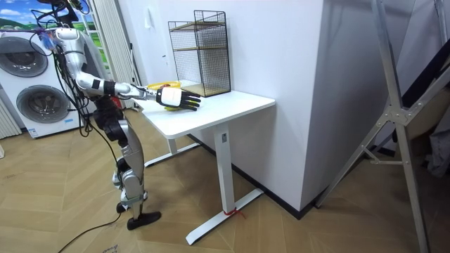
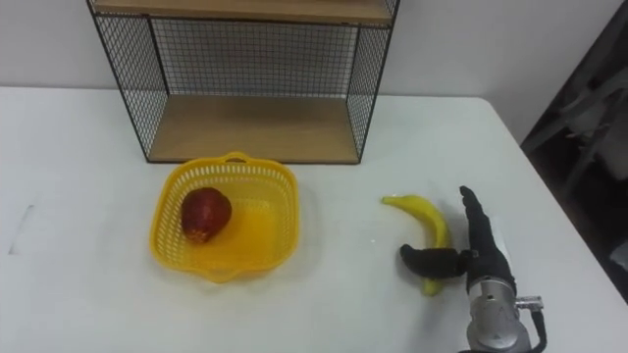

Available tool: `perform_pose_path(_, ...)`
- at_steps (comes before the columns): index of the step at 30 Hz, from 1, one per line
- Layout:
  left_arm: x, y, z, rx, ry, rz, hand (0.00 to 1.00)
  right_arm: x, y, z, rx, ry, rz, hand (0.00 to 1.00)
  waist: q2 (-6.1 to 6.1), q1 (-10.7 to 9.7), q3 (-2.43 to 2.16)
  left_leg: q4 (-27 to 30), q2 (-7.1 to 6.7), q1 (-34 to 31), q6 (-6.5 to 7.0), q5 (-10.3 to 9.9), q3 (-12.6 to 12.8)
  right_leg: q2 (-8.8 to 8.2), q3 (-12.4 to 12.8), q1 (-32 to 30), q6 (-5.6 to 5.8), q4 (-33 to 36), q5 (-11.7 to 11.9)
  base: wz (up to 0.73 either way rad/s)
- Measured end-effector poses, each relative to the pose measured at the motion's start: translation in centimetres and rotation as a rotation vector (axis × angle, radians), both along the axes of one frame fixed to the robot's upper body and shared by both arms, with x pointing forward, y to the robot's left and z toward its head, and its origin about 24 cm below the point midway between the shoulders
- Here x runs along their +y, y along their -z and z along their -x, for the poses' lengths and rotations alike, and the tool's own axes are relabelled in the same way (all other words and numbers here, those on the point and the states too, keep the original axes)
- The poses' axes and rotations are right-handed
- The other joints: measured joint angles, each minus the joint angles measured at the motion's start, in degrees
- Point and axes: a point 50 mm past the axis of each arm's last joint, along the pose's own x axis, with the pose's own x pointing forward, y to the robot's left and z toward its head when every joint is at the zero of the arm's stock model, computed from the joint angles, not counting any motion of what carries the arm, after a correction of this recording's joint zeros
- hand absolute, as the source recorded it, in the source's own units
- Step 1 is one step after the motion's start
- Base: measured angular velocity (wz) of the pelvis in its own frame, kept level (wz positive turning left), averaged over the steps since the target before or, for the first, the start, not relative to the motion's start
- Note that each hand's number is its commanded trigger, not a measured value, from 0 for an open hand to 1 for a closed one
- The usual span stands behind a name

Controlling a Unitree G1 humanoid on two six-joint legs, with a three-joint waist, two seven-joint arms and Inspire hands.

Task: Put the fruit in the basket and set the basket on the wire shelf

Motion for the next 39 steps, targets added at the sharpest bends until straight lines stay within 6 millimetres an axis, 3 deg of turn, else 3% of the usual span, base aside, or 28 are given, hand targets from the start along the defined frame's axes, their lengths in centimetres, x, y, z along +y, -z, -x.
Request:
perform_pose_path(1,0.0,0.0,0.0,0.000,0.000,0.000,0.00,0.0,0.0,0.0,0.002,-0.003,0.000,0.91,0.00,-0.04,0.00,0.02,0.00,0.02,0.00,0.00,0.00,-0.02,-0.06,0.02,0.00,0.00,0.01,0.00)
perform_pose_path(2,0.0,0.0,0.0,0.001,-0.001,0.000,0.00,-0.1,0.0,0.0,0.004,-0.004,-0.001,1.00,0.01,-0.06,-0.01,0.05,0.00,0.08,0.00,0.00,0.00,-0.05,-0.19,0.07,-0.01,0.00,0.03,0.00)
perform_pose_path(20,0.2,-0.2,0.3,0.014,-0.009,-0.035,0.00,-2.0,0.4,-0.9,0.107,-0.038,0.275,1.00,-0.61,0.04,-0.76,0.13,-0.06,0.40,-0.01,0.00,-1.19,-0.10,-0.68,0.97,0.01,-0.24,0.08,0.02)
perform_pose_path(39,0.3,-0.2,0.2,0.007,-0.011,-0.056,0.00,-1.6,0.6,-0.8,0.093,0.001,0.178,1.00,-1.00,0.07,-0.67,0.26,-0.06,0.40,-0.01,-0.01,-1.21,-0.12,-0.65,1.10,0.02,-0.21,0.07,0.00)
